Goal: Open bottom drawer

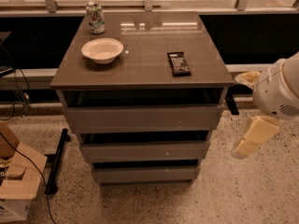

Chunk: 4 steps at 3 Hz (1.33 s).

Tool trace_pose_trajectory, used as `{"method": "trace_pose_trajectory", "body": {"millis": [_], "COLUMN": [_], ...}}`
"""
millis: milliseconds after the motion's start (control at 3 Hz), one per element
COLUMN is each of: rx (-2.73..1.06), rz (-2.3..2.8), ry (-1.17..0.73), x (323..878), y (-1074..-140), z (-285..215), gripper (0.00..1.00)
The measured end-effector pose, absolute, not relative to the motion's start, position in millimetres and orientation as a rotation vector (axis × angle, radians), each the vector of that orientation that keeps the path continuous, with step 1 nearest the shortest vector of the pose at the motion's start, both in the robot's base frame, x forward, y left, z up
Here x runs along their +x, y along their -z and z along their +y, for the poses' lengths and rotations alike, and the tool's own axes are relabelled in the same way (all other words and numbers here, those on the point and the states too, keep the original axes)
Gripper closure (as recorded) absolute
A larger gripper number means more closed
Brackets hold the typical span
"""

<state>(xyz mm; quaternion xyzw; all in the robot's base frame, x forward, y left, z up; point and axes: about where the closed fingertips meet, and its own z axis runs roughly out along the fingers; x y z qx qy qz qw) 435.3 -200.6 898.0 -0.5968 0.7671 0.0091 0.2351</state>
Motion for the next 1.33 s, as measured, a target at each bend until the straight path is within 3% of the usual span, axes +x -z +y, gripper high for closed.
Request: {"method": "trace_pose_trajectory", "body": {"millis": [667,1333], "rx": [-1.611,-1.594], "rz": [2.090,2.137], "ry": [-0.076,-0.237], "x": [435,439], "y": [-891,-804], "z": [-195,-169], "gripper": [0.00,0.00]}}
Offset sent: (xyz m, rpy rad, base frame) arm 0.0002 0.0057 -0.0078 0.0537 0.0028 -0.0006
